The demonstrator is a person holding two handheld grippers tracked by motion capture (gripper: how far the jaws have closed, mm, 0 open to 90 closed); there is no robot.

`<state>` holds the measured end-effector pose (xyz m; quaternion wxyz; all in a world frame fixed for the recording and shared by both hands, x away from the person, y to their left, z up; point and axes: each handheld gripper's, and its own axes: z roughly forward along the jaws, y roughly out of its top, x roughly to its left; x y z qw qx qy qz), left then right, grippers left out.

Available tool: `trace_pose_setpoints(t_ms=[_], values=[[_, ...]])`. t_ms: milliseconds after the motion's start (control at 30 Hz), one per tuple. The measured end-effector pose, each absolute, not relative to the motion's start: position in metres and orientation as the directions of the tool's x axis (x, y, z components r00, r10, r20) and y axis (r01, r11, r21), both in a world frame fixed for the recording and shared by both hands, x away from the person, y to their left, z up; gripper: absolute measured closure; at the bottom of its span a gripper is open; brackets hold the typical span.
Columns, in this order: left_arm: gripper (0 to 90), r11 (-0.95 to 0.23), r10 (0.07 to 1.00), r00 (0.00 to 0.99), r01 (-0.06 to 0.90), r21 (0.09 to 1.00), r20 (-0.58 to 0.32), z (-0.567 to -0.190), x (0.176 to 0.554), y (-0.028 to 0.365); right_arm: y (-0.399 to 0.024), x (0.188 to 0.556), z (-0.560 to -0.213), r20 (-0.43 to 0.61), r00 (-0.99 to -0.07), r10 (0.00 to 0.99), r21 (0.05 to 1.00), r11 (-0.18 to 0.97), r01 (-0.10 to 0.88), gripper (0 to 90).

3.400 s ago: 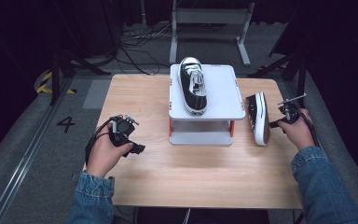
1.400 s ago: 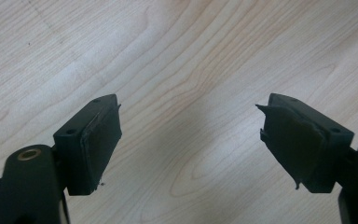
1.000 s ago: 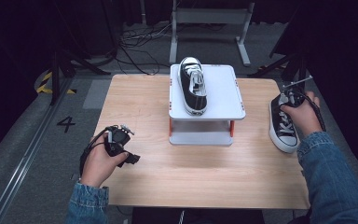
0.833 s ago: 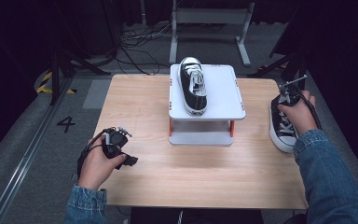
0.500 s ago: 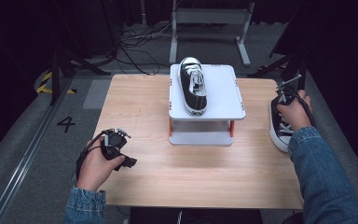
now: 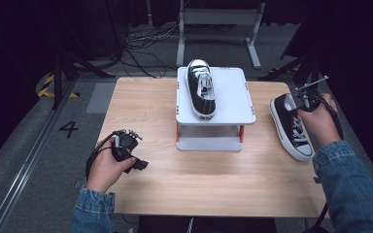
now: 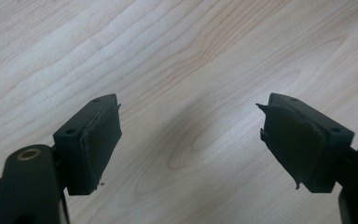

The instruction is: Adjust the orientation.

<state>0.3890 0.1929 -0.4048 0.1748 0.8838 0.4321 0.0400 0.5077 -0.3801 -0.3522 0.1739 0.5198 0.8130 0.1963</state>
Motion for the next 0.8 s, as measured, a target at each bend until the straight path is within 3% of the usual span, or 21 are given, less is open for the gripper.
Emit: trace_pose_setpoints(t_ms=[233, 467, 800], values=[[19.9, -0.592, 0.752, 0.653, 0.727, 0.347, -0.086, -0.403, 0.4, 0.179, -0.362, 0.451, -0.33, -0.08, -0.526, 0.847, 0.54, 0.48, 0.691, 89.6], [19.8, -0.606, 0.739, 0.668, 0.714, 0.35, -0.084, -0.402, 0.405, 0.17, -0.343, 0.404, -0.332, -0.045, -0.648, 0.76, 0.529, 0.569, 0.63, 89.7], [19.9, -0.604, 0.744, 0.663, 0.721, 0.339, -0.084, -0.404, 0.404, 0.172, -0.31, 0.369, -0.341, -0.046, -0.768, 0.638, 0.518, 0.673, 0.528, 89.6]])
